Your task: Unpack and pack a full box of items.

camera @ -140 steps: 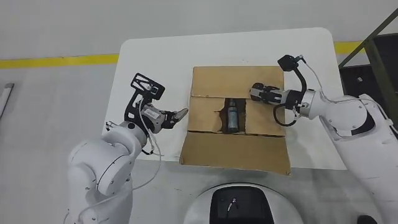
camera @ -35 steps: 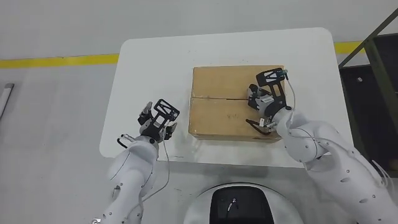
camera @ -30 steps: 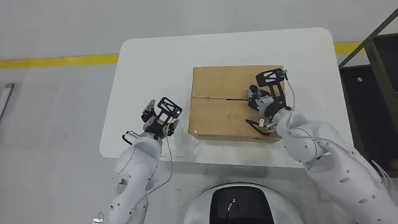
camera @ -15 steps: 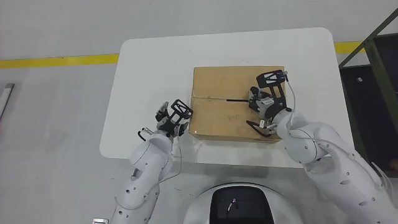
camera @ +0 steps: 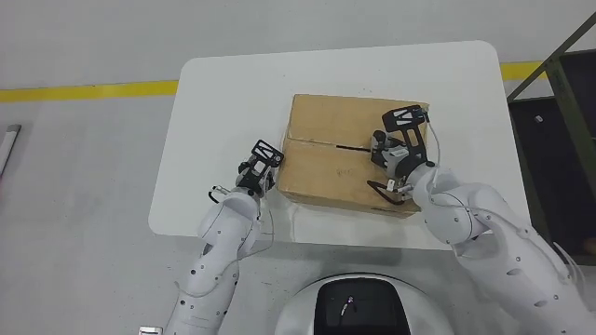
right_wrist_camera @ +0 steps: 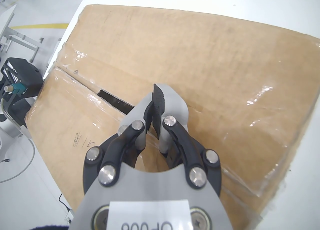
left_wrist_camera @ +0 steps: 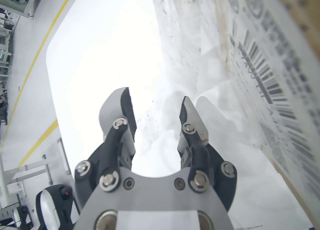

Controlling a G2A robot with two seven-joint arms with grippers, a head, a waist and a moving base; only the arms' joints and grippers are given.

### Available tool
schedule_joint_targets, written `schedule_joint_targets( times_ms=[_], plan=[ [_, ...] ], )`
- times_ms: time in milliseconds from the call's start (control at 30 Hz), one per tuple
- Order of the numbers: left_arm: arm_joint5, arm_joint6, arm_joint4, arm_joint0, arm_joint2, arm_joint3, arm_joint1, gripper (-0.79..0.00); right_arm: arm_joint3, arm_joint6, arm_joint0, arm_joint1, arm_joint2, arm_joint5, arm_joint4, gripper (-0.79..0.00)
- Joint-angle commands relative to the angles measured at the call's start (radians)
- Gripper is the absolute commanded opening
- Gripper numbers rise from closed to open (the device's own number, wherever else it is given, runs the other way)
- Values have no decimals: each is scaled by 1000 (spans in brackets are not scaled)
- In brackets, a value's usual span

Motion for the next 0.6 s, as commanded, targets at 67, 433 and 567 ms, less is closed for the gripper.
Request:
schedule_joint_targets(
  times_ms=[67, 433, 567],
  plan=[
    [5, 17, 47, 5, -1, -11, 2, -785, 4, 1, 4, -3, -1, -6, -3, -785],
    [28, 56, 168, 33, -21, -101, 8, -785, 7, 18, 8, -10, 12, -16, -12, -785],
    [-5, 37, 132, 40, -26, -133, 6, -785, 6, 29, 6, -12, 14, -22, -10, -785]
  ],
)
